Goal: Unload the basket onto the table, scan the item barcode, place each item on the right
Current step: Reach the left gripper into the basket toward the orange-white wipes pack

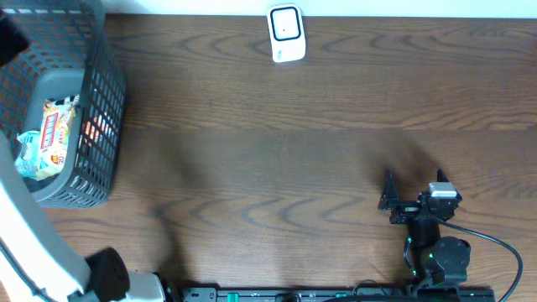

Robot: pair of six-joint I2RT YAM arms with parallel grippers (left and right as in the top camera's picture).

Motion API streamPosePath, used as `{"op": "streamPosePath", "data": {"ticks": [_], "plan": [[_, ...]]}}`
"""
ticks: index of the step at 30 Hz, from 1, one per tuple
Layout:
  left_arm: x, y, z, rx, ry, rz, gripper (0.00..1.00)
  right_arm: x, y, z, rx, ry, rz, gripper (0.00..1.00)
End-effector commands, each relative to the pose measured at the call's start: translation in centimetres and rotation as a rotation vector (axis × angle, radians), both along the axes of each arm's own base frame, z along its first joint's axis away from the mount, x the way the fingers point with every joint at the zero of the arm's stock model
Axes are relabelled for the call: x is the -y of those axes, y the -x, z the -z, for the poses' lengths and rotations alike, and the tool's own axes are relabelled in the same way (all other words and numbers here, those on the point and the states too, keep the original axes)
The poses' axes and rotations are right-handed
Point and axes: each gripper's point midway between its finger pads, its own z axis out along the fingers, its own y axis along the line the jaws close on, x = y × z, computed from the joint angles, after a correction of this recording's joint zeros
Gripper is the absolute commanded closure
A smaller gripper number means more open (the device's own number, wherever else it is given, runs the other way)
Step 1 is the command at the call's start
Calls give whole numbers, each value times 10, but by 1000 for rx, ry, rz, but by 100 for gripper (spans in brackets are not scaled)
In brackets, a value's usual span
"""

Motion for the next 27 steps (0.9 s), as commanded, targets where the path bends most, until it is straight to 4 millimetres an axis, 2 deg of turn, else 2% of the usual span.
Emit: {"op": "streamPosePath", "data": {"ticks": [1,4,7,11,16,23,27], "plan": [[-35,9,22,-59,38,-105,2,1,0,0,1,15,3,1],[-65,9,55,-141,81,-162,2,1,0,0,1,15,3,1],[-78,6,92,-248,127,-159,2,1,0,0,1,14,3,1],[-70,-11,151,-424,193,2,2,1,0,0,1,15,3,1],[-59,-18,212,-602,237,128,2,1,0,0,1,15,3,1],[-37,-29,267,-735,226,283,2,1,0,0,1,14,3,1],[-43,-27,290,-775,191,262,2,1,0,0,1,14,3,1]]}}
